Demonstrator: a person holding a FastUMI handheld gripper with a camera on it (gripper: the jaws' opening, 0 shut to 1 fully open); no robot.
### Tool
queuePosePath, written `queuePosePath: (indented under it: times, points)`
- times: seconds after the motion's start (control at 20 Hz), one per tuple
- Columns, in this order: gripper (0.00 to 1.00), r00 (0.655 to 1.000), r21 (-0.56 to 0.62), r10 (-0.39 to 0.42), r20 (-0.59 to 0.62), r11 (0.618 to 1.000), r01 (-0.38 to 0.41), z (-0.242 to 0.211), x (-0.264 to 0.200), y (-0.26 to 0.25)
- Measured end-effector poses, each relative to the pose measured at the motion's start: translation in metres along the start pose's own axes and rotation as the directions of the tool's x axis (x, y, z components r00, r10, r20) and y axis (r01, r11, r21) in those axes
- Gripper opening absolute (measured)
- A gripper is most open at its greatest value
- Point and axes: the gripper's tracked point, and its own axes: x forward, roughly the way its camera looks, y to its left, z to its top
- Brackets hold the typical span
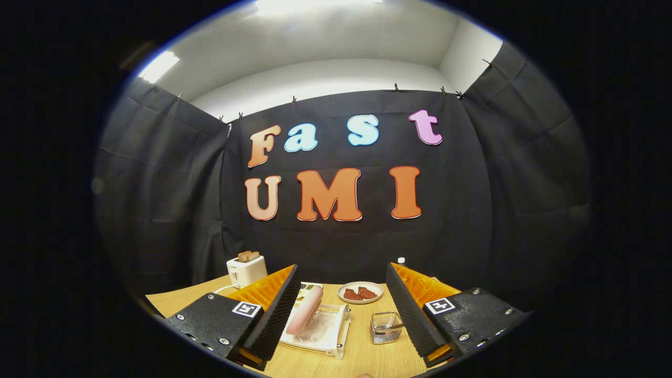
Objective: Take the plate from the dish rack, then take the spoon from the basket and place it into the plate.
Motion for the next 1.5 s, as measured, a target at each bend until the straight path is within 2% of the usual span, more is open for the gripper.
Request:
queuePosePath:
  times: [0.55,0.75,0.9,1.1,1.3,1.5]
  points:
    - [0.98,0.997,0.003,0.044,-0.058,0.999,-0.043,-0.01,0.02,0.028]
    - [0.98,0.994,0.061,0.081,-0.072,0.995,-0.077,-0.006,0.037,0.049]
    - [0.97,0.983,0.079,0.103,-0.152,0.993,-0.092,-0.03,0.054,0.061]
    - [0.98,0.948,0.126,0.129,-0.291,0.987,-0.096,-0.063,0.077,0.078]
    - [0.97,0.925,0.118,0.115,-0.363,0.99,-0.077,-0.081,0.102,0.08]
    - [0.97,0.855,0.087,0.092,-0.511,0.995,-0.055,-0.115,0.124,0.075]
